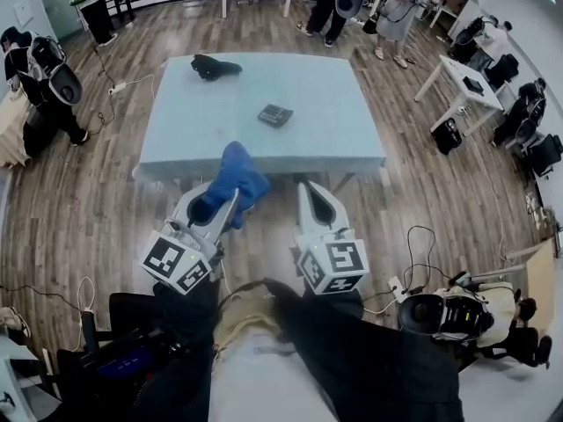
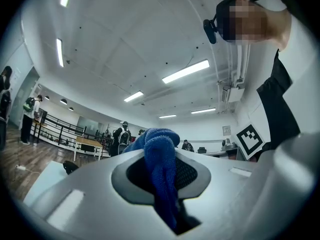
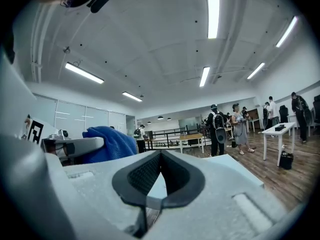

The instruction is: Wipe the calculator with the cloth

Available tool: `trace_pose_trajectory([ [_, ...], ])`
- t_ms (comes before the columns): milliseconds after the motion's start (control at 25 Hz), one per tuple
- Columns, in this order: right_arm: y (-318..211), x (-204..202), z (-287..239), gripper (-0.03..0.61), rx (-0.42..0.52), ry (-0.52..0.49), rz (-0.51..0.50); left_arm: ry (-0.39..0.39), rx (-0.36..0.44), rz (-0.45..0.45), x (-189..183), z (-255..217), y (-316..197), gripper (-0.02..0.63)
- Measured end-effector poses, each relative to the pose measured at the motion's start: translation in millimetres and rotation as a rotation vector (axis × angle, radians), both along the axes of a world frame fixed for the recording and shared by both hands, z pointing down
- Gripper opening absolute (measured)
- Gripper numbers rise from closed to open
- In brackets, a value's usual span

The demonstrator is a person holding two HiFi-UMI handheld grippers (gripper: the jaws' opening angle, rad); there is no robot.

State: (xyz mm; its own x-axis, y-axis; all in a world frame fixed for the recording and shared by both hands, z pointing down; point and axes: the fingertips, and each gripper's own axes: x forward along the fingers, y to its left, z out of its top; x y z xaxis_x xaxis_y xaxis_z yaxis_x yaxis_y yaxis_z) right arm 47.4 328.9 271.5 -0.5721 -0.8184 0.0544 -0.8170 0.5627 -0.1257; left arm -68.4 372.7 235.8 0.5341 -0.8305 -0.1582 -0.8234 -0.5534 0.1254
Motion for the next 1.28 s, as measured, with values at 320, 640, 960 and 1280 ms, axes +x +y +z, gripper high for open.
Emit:
trace_pose_trajectory([
  [320,8.2,6.4,-0.5,-0.008,-0.012,-0.018,-0.02,0.008,-0.006,0.014,10.7,-1.1,4.6,0.061],
  [640,15.6,20.4,4.5,-0.007,-0.02,-0.026,-0.027,0.002,-0.016,0.01,25.9,2.5,10.5,0.061],
  [960,19.5,36.2,17.8,-0.008,-0.048,-0.009,-0.036,-0.002,-0.054,0.004,43.5,14.5,10.5,0.061],
  [1280,28.4,63.5,50.2,-0.007,-0.113,0.004,-0.055,0.006,-0.113,-0.032,59.1,42.5,12.4,0.061],
])
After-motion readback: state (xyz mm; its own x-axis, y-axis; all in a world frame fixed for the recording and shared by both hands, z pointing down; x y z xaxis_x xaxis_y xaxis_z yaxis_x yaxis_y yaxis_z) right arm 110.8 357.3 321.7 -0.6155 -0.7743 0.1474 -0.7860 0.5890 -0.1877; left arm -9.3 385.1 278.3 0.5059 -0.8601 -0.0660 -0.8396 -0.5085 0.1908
